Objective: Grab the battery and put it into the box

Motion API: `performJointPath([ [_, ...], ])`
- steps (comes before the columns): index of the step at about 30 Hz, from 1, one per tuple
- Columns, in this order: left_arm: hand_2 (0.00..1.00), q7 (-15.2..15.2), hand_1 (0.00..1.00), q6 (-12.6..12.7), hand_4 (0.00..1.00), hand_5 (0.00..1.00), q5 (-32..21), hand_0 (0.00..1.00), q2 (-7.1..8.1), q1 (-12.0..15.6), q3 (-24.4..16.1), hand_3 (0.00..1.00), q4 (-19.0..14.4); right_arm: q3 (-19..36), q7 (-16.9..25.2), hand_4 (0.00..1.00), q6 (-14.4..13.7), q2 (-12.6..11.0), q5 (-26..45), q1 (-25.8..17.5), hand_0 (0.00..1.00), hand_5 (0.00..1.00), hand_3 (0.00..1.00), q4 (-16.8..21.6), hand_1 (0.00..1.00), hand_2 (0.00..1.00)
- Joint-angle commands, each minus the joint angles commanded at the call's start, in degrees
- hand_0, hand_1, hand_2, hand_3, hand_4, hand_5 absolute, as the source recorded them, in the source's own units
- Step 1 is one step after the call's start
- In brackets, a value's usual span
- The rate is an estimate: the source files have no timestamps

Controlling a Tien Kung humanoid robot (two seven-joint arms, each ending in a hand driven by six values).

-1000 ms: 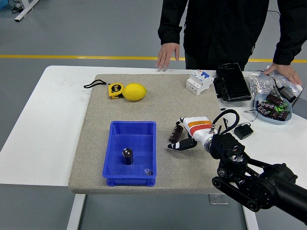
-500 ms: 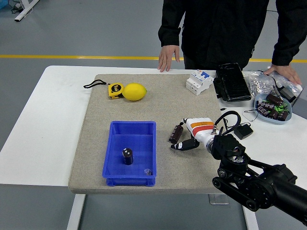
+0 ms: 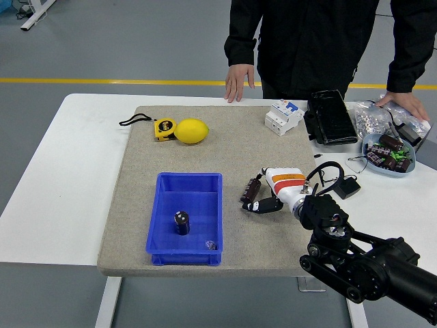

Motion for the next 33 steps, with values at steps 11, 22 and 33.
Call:
performJointPath([
  [11, 0.732, 0.0, 0.708, -0.1, 0.706, 0.618, -0.1, 0.76, 0.02, -0.2, 0.2, 0.634, 0.0, -0.3, 0.5, 0.998, -1.8, 0.1, -0.2, 0.3, 0.18, 0.622, 0.628, -1.0, 0.122, 0.219],
  [22, 0.731, -0.1, 0.708, -0.1, 0.706, 0.617, -0.4, 0.761, -0.09, -0.5, 0.3, 0.634, 0.0, -0.4, 0.9, 0.998, -2.9, 0.1, -0.4, 0.3, 0.176, 0.617, 0.619, -1.6, 0.118, 0.214],
  [33, 0.732, -0.1, 0.708, -0.1, 0.708, 0.618, -0.4, 0.761, -0.1, -0.5, 0.3, 0.635, 0.0, -0.5, 1.2, 0.998, -3.5, -0.1, -0.9, 0.5, 0.173, 0.6, 0.613, -1.3, 0.118, 0.211],
])
